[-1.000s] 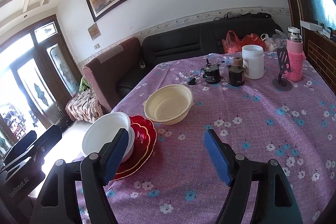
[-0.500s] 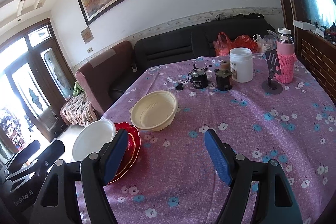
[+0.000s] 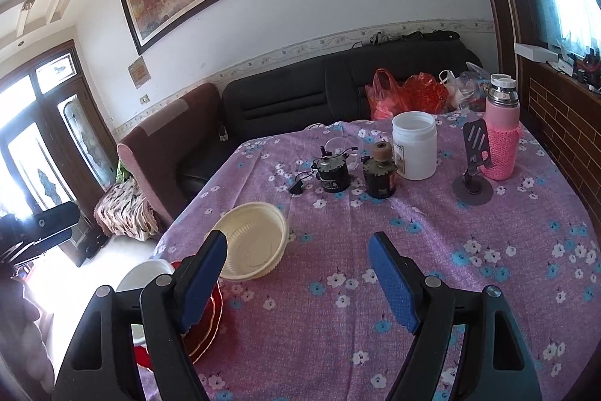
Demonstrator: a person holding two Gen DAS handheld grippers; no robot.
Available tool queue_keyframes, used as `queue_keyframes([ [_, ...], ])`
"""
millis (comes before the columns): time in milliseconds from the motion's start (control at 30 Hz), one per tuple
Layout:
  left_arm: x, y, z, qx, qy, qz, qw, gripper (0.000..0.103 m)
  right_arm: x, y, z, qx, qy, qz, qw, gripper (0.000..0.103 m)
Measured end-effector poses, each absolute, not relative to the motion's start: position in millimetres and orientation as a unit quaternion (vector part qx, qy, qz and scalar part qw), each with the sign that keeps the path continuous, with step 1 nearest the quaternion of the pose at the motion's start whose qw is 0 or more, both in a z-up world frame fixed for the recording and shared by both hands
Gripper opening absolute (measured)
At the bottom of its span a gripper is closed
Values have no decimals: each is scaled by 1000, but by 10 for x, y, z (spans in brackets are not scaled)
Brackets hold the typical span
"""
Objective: Organize plates and bowls
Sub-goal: 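Move the open right gripper toward the beige plastic bowl, then grasp the rim of the beige bowl with the right gripper and lift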
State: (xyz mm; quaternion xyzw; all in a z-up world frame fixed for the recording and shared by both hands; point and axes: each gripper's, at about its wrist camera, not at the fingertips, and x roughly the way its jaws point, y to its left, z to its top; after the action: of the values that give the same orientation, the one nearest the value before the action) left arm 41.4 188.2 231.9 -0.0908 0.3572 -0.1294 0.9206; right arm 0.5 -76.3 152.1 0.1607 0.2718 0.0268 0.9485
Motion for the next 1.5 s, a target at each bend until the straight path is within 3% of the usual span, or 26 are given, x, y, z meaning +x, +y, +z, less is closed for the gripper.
queue_keyframes([
  [400,1990,1655,1223,-116,499,-127,849,95,908,-636,699,226,365,64,901,82],
  [933,2611,1389,622,-60,569,-100,814,95,1646,-234,72,224,430,106,868,77],
  [1033,2598,1242,607,-9,576,-99,811,93,1699,-191,35,217,436,108,867,66],
  [1067,2586,1192,603,8,580,-101,809,89,1710,-183,22,216,439,107,865,55],
  [1100,2572,1135,606,25,582,-104,806,72,1721,-179,6,217,443,106,864,40],
  [1133,2559,1095,603,35,587,-110,801,57,1727,-174,-9,221,446,108,860,33],
  [1167,2539,1067,610,50,588,-103,800,55,1729,-173,-23,226,450,112,857,25],
  [1500,1964,681,798,63,583,-145,797,52,1360,-642,121,278,449,92,844,21],
])
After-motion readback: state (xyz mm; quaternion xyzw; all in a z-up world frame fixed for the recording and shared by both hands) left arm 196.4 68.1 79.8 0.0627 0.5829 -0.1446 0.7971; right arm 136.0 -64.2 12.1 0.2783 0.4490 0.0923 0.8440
